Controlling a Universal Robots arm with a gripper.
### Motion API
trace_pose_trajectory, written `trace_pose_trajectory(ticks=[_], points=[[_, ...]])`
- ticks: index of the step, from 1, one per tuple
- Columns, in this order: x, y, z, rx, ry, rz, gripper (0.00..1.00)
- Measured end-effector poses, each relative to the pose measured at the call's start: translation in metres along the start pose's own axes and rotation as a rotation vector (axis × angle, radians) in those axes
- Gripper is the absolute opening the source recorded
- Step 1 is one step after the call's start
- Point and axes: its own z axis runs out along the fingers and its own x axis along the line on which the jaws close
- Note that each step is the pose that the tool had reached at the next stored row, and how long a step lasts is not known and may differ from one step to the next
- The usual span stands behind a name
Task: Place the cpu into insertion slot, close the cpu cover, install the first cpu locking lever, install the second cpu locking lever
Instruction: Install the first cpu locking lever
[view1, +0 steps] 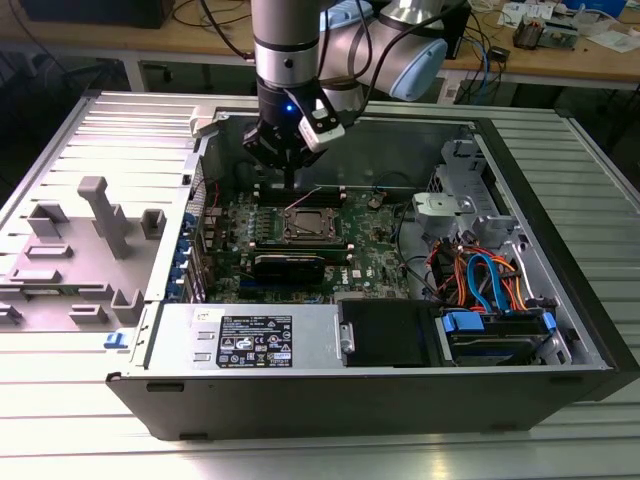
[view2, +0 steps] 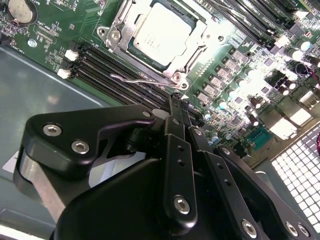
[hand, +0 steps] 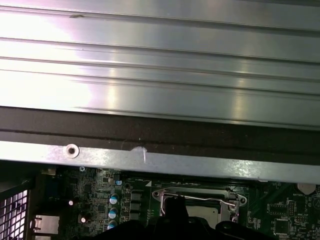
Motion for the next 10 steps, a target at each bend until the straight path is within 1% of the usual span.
trace_pose_trajectory(ticks=[1, 7, 10], points=[[-0.0012, 0.0000, 0.0002, 0.0001, 0.0000, 0.000, 0.11], [-0.0018, -0.0001, 0.0003, 0.0023, 0.0002, 0.000, 0.11], [-0.0037, -0.0002, 0.0013, 0.0023, 0.0002, 0.000, 0.11]])
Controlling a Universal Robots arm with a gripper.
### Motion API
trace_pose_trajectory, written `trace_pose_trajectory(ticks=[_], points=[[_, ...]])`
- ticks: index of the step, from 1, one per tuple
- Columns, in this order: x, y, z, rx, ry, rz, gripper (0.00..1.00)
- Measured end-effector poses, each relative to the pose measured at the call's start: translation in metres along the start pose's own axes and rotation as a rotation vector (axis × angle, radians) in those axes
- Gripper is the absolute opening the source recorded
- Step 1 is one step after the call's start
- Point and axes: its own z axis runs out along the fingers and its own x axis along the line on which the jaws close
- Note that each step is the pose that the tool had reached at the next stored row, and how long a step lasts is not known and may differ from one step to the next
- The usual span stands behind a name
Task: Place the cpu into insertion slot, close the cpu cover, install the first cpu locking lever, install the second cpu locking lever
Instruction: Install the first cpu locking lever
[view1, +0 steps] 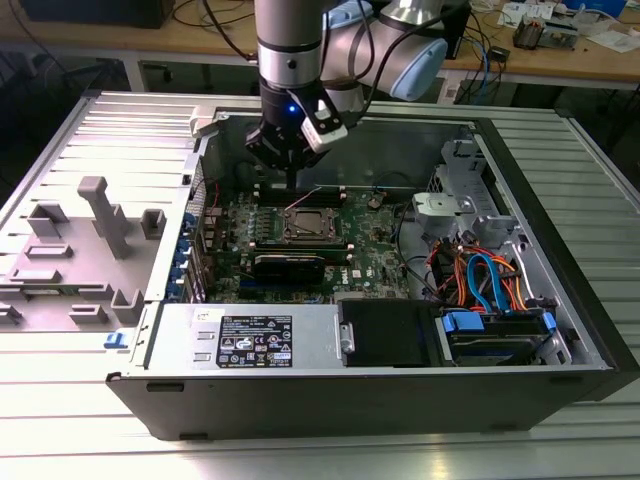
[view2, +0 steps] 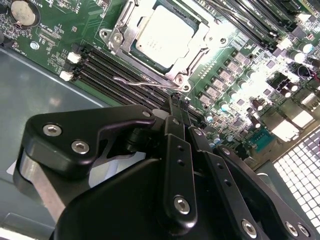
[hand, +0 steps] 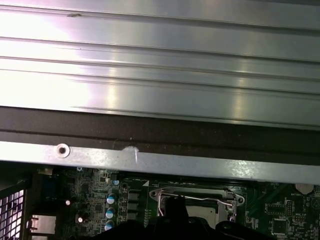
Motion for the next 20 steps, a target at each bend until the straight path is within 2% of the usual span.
trace_pose_trajectory(ticks=[10, 12, 16, 20], points=[[-0.0160, -0.0004, 0.0056, 0.0017, 0.0001, 0.000, 0.11], [-0.0201, 0.0007, 0.0088, 0.0051, 0.0003, 0.000, 0.11], [-0.0224, 0.0006, 0.0126, 0.0114, 0.0008, 0.000, 0.11], [-0.0269, 0.0004, 0.0159, 0.0132, 0.0010, 0.000, 0.11]])
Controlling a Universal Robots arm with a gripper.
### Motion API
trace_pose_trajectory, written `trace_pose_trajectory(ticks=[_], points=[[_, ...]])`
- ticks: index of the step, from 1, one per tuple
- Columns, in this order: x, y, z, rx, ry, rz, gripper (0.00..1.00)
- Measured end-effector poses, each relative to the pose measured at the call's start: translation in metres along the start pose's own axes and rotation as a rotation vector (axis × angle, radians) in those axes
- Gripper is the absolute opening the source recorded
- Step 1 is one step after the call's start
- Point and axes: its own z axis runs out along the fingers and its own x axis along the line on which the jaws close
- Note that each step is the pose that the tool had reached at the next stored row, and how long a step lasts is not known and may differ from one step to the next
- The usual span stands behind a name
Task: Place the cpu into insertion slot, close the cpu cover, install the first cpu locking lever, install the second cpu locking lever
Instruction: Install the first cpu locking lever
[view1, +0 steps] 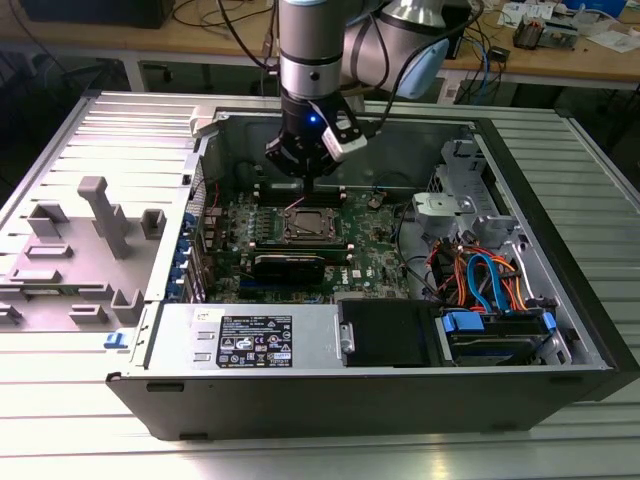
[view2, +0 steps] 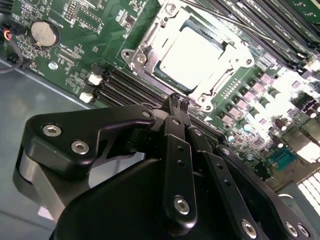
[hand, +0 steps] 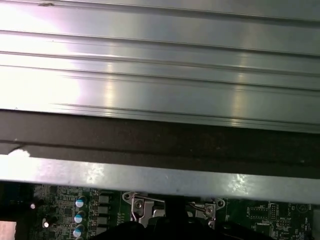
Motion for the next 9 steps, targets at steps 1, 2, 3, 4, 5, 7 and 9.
trace_pose_trajectory(ticks=[1, 2, 3, 4, 5, 7, 9], points=[[-0.0010, -0.0001, 0.0005, 0.0001, 0.0000, 0.000, 0.11], [-0.0024, -0.0002, 0.0011, 0.0003, 0.0001, 0.000, 0.11], [-0.0048, -0.0003, 0.0021, 0.0005, 0.0001, 0.000, 0.11], [-0.0063, -0.0004, 0.0028, 0.0004, 0.0000, 0.000, 0.11], [-0.0066, -0.0004, 0.0031, 0.0004, 0.0000, 0.000, 0.11], [-0.0066, -0.0005, 0.0033, 0.0007, 0.0002, 0.000, 0.11], [-0.0067, -0.0004, 0.0034, 0.0005, 0.0000, 0.000, 0.11]])
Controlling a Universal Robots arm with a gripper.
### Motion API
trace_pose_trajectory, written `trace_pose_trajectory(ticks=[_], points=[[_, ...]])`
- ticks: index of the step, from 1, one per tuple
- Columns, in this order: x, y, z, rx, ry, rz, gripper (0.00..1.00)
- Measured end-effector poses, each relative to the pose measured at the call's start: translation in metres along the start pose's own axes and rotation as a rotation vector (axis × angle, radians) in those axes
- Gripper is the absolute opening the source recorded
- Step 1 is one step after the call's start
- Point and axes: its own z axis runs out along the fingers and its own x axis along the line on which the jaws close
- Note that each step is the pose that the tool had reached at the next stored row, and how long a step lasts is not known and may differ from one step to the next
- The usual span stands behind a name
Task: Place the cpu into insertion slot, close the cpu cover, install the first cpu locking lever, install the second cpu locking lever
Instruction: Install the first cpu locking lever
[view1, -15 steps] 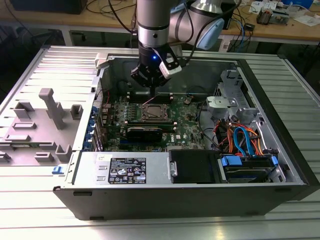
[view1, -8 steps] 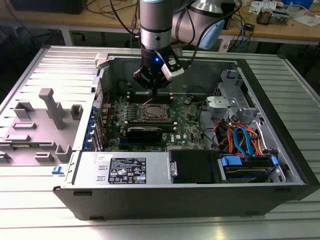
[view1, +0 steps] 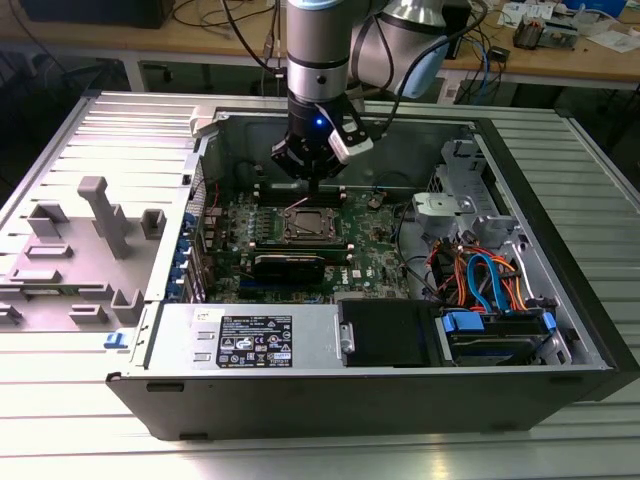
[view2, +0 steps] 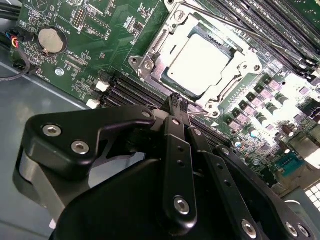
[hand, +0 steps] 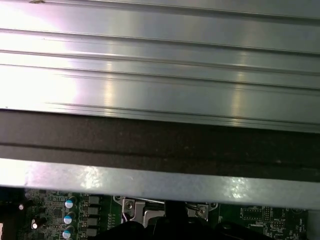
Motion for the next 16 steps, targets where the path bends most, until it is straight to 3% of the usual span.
trace_pose_trajectory(ticks=[16], points=[[0.0071, 0.0005, -0.0001, -0.0001, 0.0000, 0.000, 0.11]])
